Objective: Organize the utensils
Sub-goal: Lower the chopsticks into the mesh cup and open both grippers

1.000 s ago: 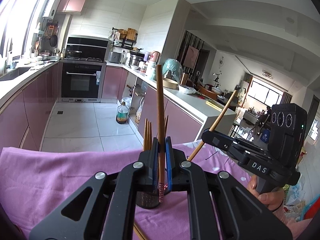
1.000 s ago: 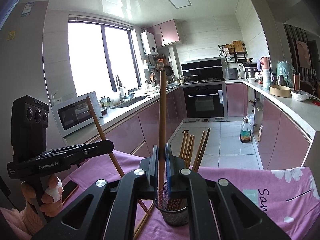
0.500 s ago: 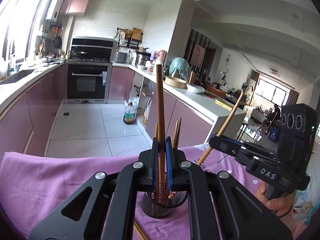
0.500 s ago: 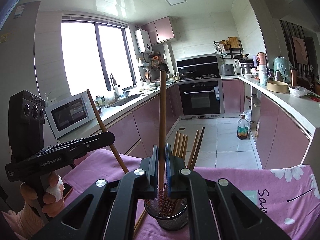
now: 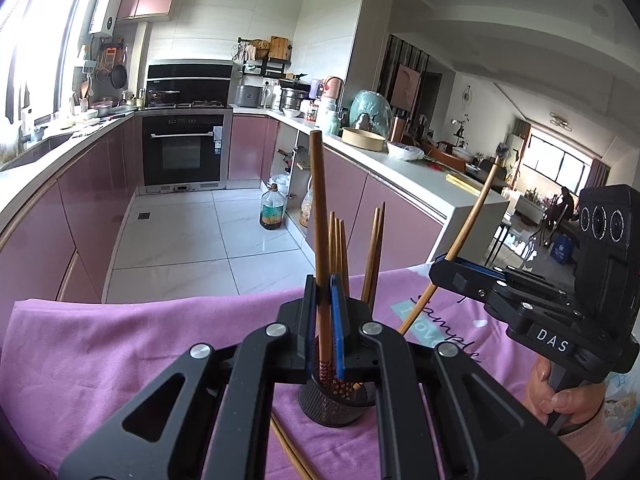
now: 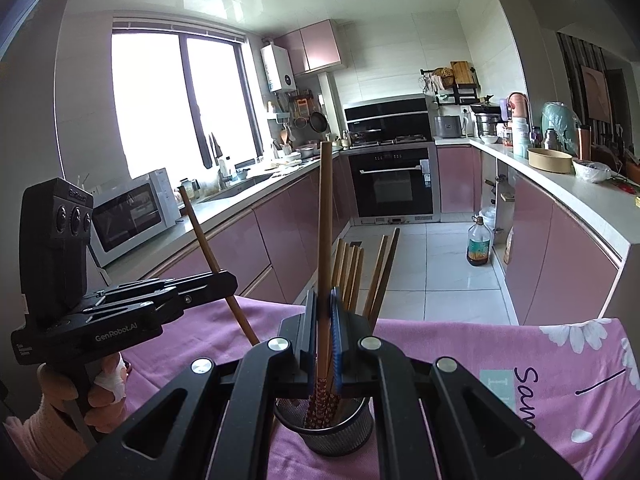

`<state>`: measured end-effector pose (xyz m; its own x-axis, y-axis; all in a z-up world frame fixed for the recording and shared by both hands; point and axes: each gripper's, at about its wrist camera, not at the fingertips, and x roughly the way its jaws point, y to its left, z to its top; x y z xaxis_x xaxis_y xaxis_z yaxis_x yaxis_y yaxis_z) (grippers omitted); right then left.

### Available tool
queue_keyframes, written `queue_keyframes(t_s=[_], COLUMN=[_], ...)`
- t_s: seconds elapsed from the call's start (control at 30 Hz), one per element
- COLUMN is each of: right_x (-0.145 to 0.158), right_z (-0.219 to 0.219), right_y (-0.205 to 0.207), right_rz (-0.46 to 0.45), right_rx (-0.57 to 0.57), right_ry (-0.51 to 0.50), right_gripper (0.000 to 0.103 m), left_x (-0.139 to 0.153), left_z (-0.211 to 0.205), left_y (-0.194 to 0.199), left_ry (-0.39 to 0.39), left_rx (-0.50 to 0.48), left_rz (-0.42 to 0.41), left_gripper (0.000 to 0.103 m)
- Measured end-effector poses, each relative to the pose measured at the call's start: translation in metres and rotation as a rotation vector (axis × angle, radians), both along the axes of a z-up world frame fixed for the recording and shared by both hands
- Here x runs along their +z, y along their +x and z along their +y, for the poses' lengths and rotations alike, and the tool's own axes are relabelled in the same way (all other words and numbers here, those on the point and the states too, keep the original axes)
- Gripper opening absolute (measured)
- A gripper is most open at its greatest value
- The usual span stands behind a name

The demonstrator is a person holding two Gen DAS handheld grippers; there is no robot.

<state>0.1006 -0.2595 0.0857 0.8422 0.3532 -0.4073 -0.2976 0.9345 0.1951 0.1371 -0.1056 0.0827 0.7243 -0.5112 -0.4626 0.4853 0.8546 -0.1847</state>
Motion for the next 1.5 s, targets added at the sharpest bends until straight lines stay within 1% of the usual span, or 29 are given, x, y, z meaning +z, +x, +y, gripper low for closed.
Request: queue_keyframes(t_s=[0.27,0.37,0.47,0.9,1.07,1.5], right_x=[-0.008,-0.010,-0.014,-0.024,-0.030,-0.044], right_z=[-0.004,-0.003,-0.004,0.000,0.001,-0.002], right_y=[0.007,0.008,0.011,0.016,0.022,0.038], right_rz=[0.024,0.032,0.041,0.072,0.096,0.156], right_rx=[-0.006,-0.009,-0.011,-0.012,-0.008,-0.010], right_ry=[-0.008,-0.012,-0.013,-0.025,-0.031,-0.029], right_gripper=[0.005,0.005,0.005,0.005,0.005,0.005], left_x=[-0.003,0.000,-0.001,-0.009,-0.015,-0.018], left_z=[-0.014,-0.011,-0.012,-0.026,-0.032,-0.043], left_y=[0.007,0.016,0.016,0.032,0.037,0.048], left_ry=[0.032,0.039,0.052,0.120,0.151,0.209], left_rx=[0.003,0.002,0.000,-0.006,-0.014,-0.018], left_rz=[0.010,0.016,0.020,0.056,0.075,0.078], left_gripper=[0.008,0.008,0.008,0.008,0.009,0.009])
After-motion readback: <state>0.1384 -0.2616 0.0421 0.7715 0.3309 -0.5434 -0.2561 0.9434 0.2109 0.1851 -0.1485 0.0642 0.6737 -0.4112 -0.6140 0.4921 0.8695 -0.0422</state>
